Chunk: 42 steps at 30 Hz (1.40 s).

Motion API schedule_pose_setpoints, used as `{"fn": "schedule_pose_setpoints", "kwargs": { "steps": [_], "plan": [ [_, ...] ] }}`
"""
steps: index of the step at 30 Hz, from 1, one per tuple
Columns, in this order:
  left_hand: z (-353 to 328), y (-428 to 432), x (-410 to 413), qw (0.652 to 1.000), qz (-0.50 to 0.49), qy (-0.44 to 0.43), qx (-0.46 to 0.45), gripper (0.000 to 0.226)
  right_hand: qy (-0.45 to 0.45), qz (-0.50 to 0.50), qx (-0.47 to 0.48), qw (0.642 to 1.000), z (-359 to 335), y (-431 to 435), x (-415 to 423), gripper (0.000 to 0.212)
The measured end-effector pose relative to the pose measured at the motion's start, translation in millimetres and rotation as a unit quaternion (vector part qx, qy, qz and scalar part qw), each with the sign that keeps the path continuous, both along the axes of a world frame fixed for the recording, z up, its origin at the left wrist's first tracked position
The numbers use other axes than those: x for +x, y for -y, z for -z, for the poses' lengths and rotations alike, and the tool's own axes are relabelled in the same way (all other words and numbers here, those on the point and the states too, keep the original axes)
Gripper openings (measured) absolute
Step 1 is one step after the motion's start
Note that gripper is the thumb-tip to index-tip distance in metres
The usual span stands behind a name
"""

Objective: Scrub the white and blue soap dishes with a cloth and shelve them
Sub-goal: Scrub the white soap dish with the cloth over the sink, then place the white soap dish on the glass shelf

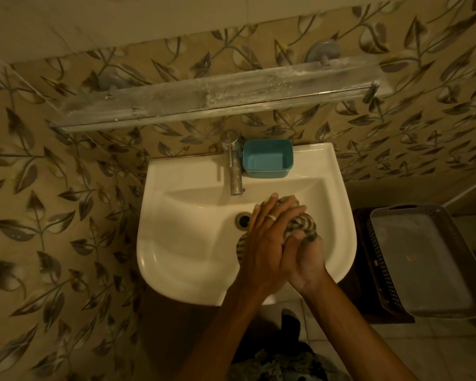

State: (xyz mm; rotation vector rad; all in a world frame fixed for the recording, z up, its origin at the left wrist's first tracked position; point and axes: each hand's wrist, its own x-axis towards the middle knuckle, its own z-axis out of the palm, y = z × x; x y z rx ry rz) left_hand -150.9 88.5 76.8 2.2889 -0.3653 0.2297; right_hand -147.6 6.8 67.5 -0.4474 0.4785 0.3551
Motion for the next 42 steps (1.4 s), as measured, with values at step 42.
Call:
{"fn": "schedule_pose_setpoints", "kwargs": {
  "steps": [42],
  "plan": [
    [30, -155, 204, 0.712, -0.324, -0.349, -0.517, 0.039, -0.034, -0.039, 0.025, 0.998, 19, 23, -3, 0.053]
  ]
}}
